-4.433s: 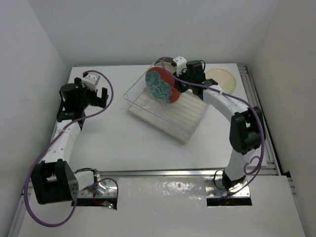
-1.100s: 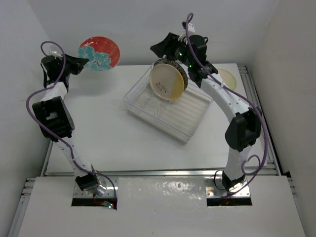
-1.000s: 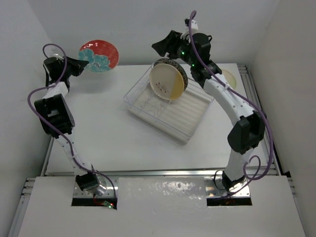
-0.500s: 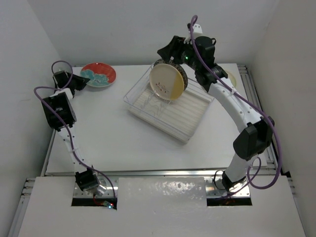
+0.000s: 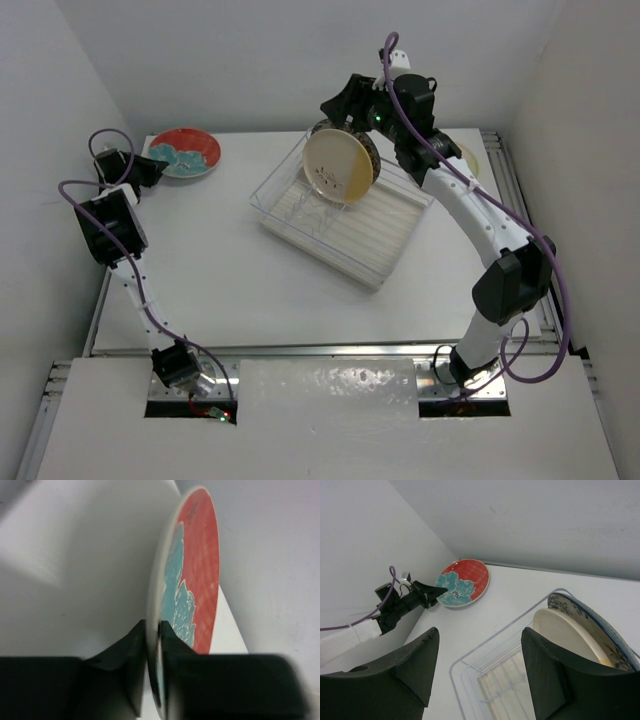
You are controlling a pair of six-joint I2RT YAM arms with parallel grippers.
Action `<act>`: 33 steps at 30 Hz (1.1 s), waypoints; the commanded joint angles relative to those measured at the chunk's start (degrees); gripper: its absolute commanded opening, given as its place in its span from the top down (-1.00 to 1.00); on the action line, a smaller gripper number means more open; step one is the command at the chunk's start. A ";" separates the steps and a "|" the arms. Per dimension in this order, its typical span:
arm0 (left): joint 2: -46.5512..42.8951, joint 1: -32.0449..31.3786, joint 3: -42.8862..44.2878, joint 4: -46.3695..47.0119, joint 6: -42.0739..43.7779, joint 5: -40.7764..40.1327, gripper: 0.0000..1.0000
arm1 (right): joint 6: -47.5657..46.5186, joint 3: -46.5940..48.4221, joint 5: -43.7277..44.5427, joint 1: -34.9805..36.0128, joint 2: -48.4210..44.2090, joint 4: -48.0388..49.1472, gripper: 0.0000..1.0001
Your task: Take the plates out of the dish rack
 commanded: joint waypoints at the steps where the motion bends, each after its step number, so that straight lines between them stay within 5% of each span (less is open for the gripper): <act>1: -2.45 1.32 1.03 0.44 3.07 -0.96 0.63 | -1.21 2.17 0.61 -0.06 -1.24 1.31 -0.33; 2: -2.54 1.41 0.42 -0.88 2.99 -1.84 0.30 | -1.21 2.44 0.61 -0.06 -1.15 1.31 -0.33; 4: -2.45 1.41 0.06 -1.15 3.60 -1.67 0.10 | -1.13 3.32 0.34 -0.06 -0.72 1.23 -0.34; 13: -3.59 1.23 1.91 -9.65 8.52 -5.53 -0.30 | -7.44 4.55 0.87 -0.06 -0.36 -5.26 -0.37; 19: -8.51 0.27 2.88 -22.22 16.69 -16.50 -0.99 | -21.75 7.72 11.84 -0.06 0.87 -22.66 -0.43; 24: -10.97 -0.70 2.88 -29.96 20.83 -19.85 -0.99 | -26.61 3.52 13.97 -0.06 1.22 -27.95 -0.12; 29: -14.92 -1.40 1.82 -33.93 24.86 -21.35 -0.99 | -28.90 2.16 14.23 -0.14 4.71 -24.27 -0.34; 33: -19.32 -2.98 1.82 -37.80 30.22 -22.50 -0.99 | -27.67 7.36 12.84 -1.63 10.53 -24.09 -0.12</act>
